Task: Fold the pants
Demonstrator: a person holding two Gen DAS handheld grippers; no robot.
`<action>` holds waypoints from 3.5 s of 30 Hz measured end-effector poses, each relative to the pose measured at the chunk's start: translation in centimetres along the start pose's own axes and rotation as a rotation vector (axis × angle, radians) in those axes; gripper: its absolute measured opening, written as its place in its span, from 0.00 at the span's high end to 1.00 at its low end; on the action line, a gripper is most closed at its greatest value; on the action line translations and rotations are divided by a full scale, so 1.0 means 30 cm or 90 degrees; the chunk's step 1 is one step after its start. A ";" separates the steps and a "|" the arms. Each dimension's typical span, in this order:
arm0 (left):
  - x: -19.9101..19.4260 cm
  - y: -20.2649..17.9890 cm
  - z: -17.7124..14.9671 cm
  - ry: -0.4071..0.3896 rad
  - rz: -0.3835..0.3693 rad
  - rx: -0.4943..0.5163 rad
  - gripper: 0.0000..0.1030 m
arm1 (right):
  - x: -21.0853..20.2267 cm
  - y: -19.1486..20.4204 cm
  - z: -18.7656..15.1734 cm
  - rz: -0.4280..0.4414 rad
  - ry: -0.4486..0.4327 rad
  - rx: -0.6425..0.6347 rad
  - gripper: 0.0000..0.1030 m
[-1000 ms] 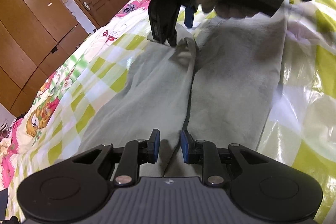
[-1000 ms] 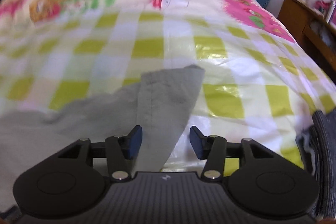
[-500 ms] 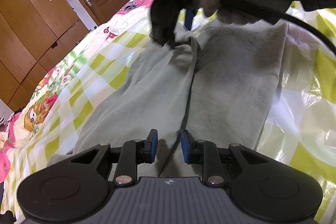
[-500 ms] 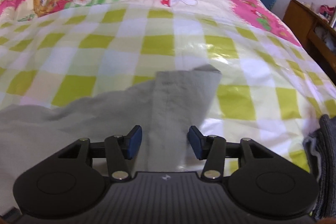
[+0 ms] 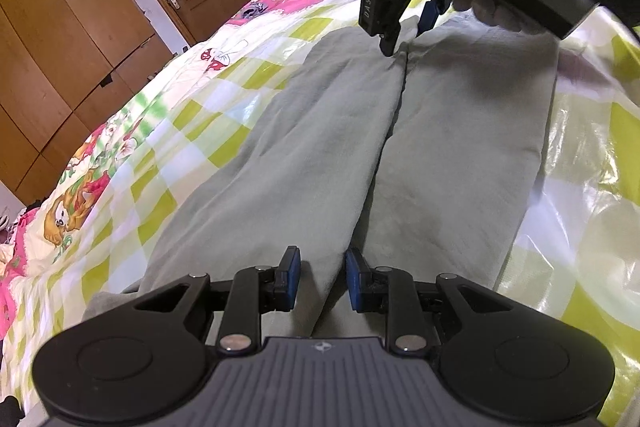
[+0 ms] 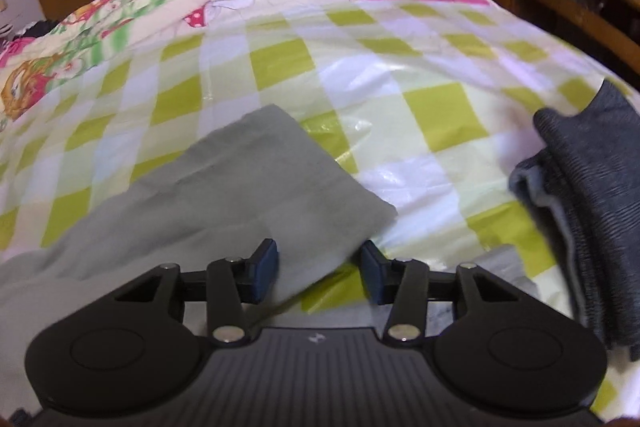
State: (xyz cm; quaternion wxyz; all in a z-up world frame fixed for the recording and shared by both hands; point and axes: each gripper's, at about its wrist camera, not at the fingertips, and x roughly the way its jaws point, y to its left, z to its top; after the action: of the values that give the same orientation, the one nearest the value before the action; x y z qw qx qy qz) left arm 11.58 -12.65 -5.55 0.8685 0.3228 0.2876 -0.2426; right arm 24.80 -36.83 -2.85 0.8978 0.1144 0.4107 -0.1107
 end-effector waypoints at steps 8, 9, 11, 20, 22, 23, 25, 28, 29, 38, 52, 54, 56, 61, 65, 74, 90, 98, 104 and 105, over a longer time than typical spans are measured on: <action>0.005 0.000 0.000 -0.004 0.000 0.000 0.62 | -0.057 -0.205 -0.018 0.083 -0.015 0.177 0.53; 0.006 -0.001 0.002 -0.003 0.001 0.000 0.62 | -0.063 -0.226 -0.025 0.089 -0.017 0.192 0.53; 0.007 -0.002 0.005 -0.002 0.002 -0.001 0.62 | -0.054 -0.249 -0.031 0.110 -0.013 0.216 0.52; 0.024 0.006 0.024 0.009 0.006 -0.013 0.59 | 0.023 -0.190 -0.004 0.169 -0.002 0.245 0.67; 0.032 0.004 0.033 0.013 0.014 -0.009 0.59 | 0.041 -0.204 0.007 0.192 0.012 0.273 0.97; 0.035 0.006 0.038 0.015 0.018 -0.008 0.59 | 0.036 -0.214 0.012 0.210 0.011 0.292 0.97; 0.038 0.011 0.048 0.018 0.025 -0.005 0.59 | -0.010 -0.223 0.027 0.235 -0.009 0.297 0.97; 0.023 0.029 0.073 0.006 0.036 0.001 0.60 | -0.127 -0.236 0.062 0.280 -0.050 0.282 0.97; 0.013 0.035 0.081 -0.002 0.041 0.002 0.60 | -0.176 -0.243 0.073 0.291 -0.068 0.274 0.97; -0.063 -0.082 0.102 -0.034 0.001 0.056 0.60 | -0.395 -0.462 -0.149 0.244 -0.109 0.309 0.97; -0.069 -0.201 0.120 -0.024 0.017 0.157 0.69 | -0.297 -0.575 -0.265 0.274 -0.082 0.415 0.96; -0.089 -0.201 0.125 -0.032 0.018 0.154 0.69 | -0.333 -0.580 -0.257 0.274 -0.100 0.407 0.97; -0.107 -0.205 0.124 -0.036 0.010 0.150 0.69 | -0.352 -0.595 -0.271 0.268 -0.105 0.408 0.97; -0.103 -0.261 0.077 -0.026 0.001 0.177 0.69 | -0.283 -0.615 -0.341 0.233 -0.044 0.412 0.92; -0.119 -0.260 0.066 -0.026 0.007 0.183 0.68 | -0.322 -0.624 -0.360 0.235 -0.057 0.446 0.84; -0.171 -0.214 0.025 -0.022 0.009 0.119 0.67 | -0.316 -0.559 -0.394 0.249 -0.027 0.431 0.55; -0.188 -0.159 0.032 -0.025 0.023 0.060 0.64 | -0.339 -0.646 -0.362 0.251 -0.138 0.501 0.96; -0.208 -0.135 -0.010 -0.024 0.008 0.034 0.63 | -0.500 -0.638 -0.396 0.107 -0.089 0.373 0.76; -0.245 -0.010 -0.076 -0.042 0.067 -0.011 0.62 | -0.610 -0.346 -0.312 0.196 -0.081 0.156 0.76; -0.245 0.010 -0.090 -0.040 0.079 -0.020 0.62 | -0.582 -0.260 -0.282 0.233 -0.063 0.119 0.76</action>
State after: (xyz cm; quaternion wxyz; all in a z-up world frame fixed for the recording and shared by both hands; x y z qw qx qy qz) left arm 5.57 -8.82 -2.29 0.8953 0.3185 0.2438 -0.1937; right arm 5.34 -39.90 4.18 0.9075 0.2644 0.3261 0.0113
